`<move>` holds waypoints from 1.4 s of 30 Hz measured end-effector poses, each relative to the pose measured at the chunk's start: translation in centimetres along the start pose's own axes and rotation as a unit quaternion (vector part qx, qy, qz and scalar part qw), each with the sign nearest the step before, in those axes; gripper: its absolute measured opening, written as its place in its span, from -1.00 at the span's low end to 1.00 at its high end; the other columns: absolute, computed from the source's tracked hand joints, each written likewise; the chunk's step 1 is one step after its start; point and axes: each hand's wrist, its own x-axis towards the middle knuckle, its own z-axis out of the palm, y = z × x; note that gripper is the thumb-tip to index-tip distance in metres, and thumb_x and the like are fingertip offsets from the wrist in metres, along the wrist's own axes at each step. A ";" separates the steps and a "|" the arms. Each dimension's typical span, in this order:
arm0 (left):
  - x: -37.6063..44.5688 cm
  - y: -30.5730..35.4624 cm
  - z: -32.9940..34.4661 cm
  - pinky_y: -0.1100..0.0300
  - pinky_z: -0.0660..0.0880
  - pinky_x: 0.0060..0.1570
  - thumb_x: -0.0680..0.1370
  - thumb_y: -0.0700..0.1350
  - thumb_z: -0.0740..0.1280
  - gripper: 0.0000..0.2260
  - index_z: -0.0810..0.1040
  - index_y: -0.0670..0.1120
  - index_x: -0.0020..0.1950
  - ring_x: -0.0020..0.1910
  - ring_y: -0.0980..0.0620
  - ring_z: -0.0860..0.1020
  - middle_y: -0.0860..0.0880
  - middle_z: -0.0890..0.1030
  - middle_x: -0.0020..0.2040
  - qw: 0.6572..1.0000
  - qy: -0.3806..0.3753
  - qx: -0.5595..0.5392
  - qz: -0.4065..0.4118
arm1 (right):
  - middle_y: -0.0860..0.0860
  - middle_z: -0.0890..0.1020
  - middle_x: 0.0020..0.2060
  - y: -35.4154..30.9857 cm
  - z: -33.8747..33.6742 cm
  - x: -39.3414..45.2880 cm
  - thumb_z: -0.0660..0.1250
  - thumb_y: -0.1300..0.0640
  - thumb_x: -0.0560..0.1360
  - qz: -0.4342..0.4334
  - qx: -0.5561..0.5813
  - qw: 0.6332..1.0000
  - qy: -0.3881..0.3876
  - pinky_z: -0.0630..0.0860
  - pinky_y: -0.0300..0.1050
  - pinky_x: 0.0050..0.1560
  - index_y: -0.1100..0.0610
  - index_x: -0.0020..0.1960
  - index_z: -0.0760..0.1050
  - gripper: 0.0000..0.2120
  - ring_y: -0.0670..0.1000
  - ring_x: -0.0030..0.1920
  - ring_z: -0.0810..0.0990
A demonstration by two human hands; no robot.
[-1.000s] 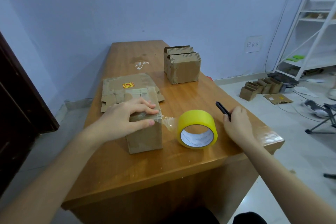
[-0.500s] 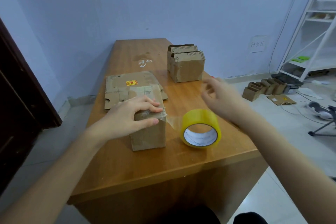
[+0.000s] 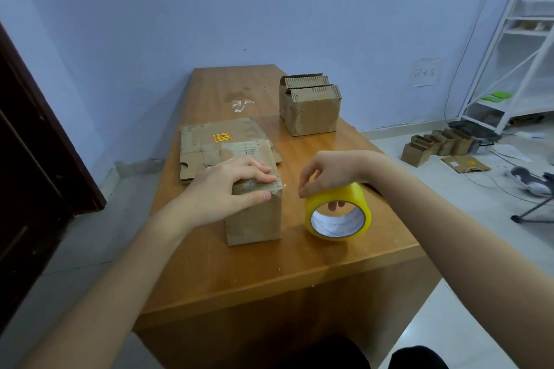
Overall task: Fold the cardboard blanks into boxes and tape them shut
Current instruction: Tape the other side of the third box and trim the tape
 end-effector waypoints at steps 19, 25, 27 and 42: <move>0.1 -0.3 0.3 0.31 0.29 0.16 0.34 0.38 0.26 -0.67 0.54 0.35 0.06 0.24 0.44 0.33 0.42 0.46 0.18 1.000 0.005 -0.014 0.010 | -0.04 0.33 -0.44 4.3 4.8 -0.8 0.12 0.16 0.57 0.104 -0.320 0.866 0.370 0.14 -0.16 -0.47 0.12 -0.24 0.30 -0.79 0.00 -0.46 0.30; 0.0 -0.2 0.5 0.26 0.30 0.20 0.45 0.17 0.38 -0.78 0.54 0.30 0.10 0.25 0.42 0.33 0.37 0.47 0.19 1.000 0.014 -0.009 0.007 | -0.06 0.27 -0.64 5.6 7.5 1.4 0.56 0.18 0.12 0.143 -0.379 0.858 0.317 -0.19 -0.24 -0.48 0.08 -0.42 0.18 -0.51 -0.02 -0.59 0.16; 0.0 -0.1 0.5 0.27 0.29 0.18 0.41 0.21 0.35 -0.73 0.54 0.30 0.10 0.24 0.42 0.34 0.37 0.48 0.18 1.000 0.021 -0.011 0.011 | 0.00 0.43 -0.58 5.2 7.7 1.2 0.60 0.13 0.07 0.123 -0.360 0.869 0.315 -0.10 -0.25 -0.48 0.05 -0.39 0.41 -0.66 0.03 -0.49 0.38; 0.0 0.8 0.4 0.04 0.35 0.34 0.43 0.17 0.39 -0.56 0.30 0.16 0.22 0.33 0.22 0.39 0.20 0.49 0.25 0.999 0.001 -0.042 -0.025 | -0.03 0.53 -0.03 -0.9 5.4 -1.4 0.40 -0.13 0.35 -0.256 -0.052 0.905 0.335 0.54 0.00 -0.10 0.06 -0.02 0.53 -0.67 0.00 -0.04 0.54</move>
